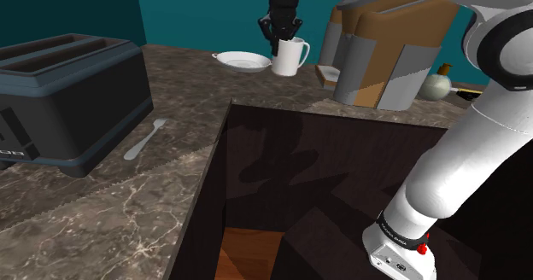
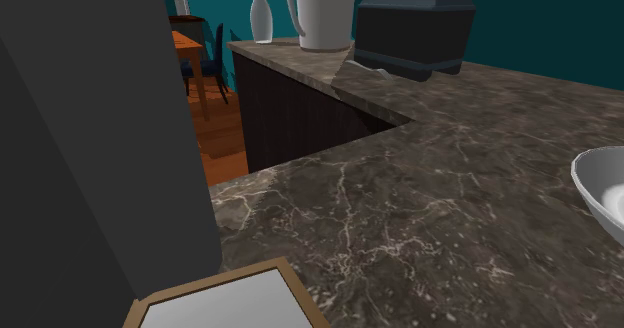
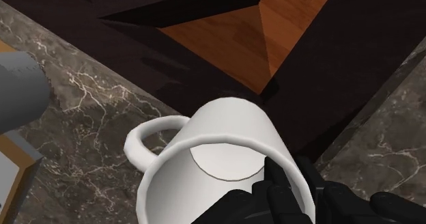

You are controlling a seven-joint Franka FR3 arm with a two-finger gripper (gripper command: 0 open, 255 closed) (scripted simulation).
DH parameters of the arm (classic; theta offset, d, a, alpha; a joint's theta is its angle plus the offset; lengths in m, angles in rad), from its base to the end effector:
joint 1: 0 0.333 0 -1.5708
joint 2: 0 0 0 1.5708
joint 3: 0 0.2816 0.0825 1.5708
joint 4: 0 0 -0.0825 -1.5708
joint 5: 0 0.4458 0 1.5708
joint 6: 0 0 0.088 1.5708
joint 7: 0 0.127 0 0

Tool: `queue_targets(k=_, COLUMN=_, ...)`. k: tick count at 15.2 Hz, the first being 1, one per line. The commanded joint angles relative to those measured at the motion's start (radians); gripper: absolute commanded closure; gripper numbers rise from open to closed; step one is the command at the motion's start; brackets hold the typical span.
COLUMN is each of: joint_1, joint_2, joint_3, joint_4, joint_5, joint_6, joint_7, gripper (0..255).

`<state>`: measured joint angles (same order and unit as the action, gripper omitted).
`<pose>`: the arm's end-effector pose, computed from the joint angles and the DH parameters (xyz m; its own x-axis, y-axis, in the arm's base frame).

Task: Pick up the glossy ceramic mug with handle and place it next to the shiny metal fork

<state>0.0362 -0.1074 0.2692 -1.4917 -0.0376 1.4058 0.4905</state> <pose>0.5394 0.1734 0.6584 0.9806 -0.1903 0.0466 -0.1925 -0.9801 0.0493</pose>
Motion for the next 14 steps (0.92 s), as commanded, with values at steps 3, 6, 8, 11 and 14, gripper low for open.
queue_targets(k=3, joint_1=0.046, joint_2=0.056, joint_3=0.062, joint_4=0.048, joint_5=-0.014, joint_6=0.000, joint_7=0.109, gripper=255)
queue_targets(k=6, joint_1=0.086, joint_2=0.115, joint_3=0.106, joint_4=0.100, joint_5=-0.034, joint_6=-0.001, joint_7=0.189, gripper=255)
queue_targets(k=8, joint_1=0.115, joint_2=0.161, joint_3=0.134, joint_4=0.143, joint_5=-0.053, joint_6=-0.005, joint_7=0.243, gripper=255)
queue_targets(k=11, joint_1=0.167, joint_2=0.242, joint_3=0.172, joint_4=0.223, joint_5=-0.090, joint_6=-0.018, joint_7=0.322, gripper=255)
queue_targets(k=14, joint_1=0.233, joint_2=0.338, joint_3=0.202, joint_4=0.328, joint_5=-0.137, joint_6=-0.043, joint_7=0.398, gripper=255)
